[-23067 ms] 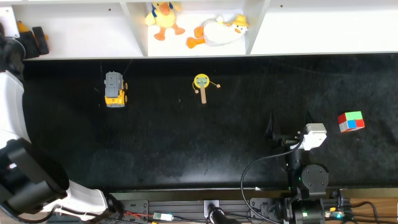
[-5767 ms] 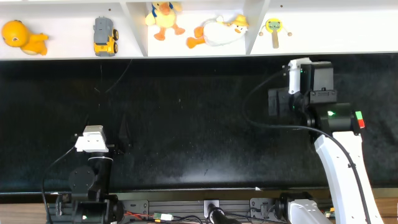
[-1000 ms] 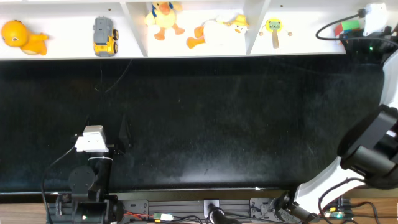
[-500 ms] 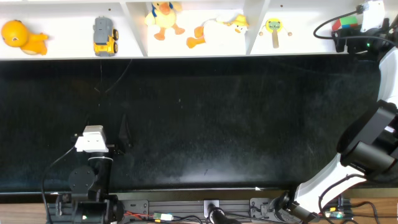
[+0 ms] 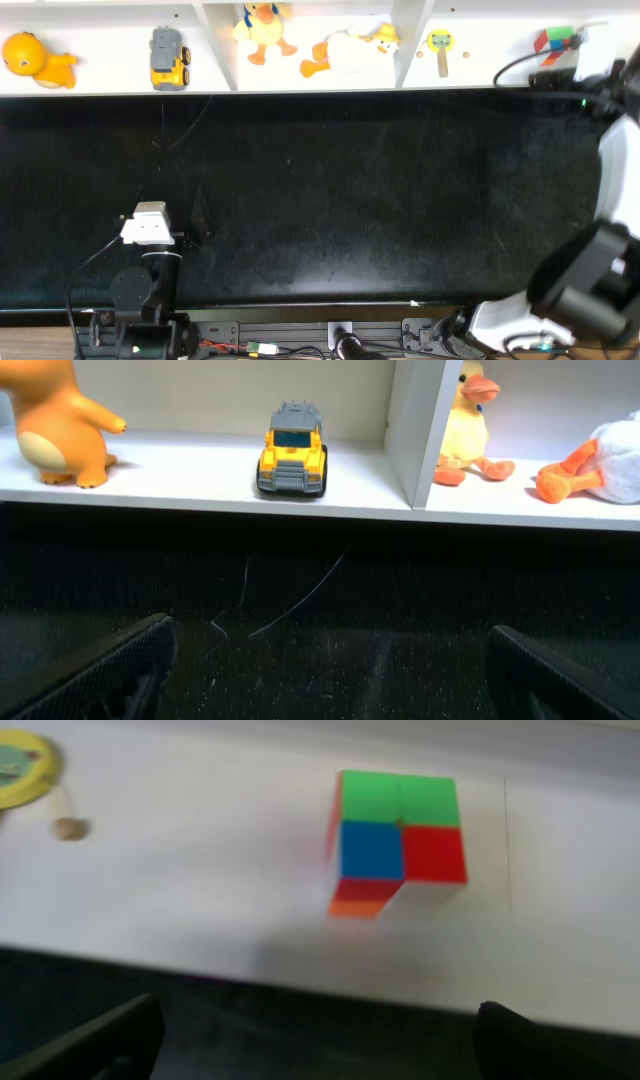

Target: Store Toys

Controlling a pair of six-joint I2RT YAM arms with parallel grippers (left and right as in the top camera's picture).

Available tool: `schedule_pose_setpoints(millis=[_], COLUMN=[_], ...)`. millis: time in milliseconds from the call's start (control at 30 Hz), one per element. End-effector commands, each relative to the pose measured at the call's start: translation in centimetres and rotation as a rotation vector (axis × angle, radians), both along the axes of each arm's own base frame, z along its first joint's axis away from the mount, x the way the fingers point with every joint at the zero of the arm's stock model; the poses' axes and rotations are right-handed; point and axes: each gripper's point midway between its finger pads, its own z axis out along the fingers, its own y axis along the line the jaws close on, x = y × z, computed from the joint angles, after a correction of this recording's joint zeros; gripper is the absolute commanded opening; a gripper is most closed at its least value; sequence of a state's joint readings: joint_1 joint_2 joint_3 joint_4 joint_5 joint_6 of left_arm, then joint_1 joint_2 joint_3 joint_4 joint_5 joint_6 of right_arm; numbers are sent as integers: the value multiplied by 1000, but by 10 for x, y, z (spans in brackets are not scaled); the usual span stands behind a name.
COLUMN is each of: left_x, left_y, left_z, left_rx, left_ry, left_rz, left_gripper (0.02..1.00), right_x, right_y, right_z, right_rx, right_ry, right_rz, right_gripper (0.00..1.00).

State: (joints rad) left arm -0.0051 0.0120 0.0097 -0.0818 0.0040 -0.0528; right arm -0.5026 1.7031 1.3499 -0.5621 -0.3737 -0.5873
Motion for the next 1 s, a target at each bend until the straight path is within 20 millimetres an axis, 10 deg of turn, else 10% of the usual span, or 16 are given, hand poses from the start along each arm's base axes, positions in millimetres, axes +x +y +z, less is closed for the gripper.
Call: schedule_pose_setpoints(millis=[33, 400, 633, 1000], left_x=[0, 0, 0, 0], left_y=[-3, -3, -3, -3], left_z=[1, 1, 1, 1], left_rx=[-11, -11, -11, -11], left_ry=[-5, -5, -6, -5], left_rz=[-14, -14, -14, -14], left_gripper=[998, 998, 998, 998], right_x=[-35, -83, -92, -141], right_y=[21, 111, 177, 190], right_z=[7, -39, -34, -22], right_rx=[24, -15, 58, 208], right_ry=[-18, -40, -201, -379], right_rz=[-31, -97, -92, -108], right_gripper=[996, 996, 996, 996])
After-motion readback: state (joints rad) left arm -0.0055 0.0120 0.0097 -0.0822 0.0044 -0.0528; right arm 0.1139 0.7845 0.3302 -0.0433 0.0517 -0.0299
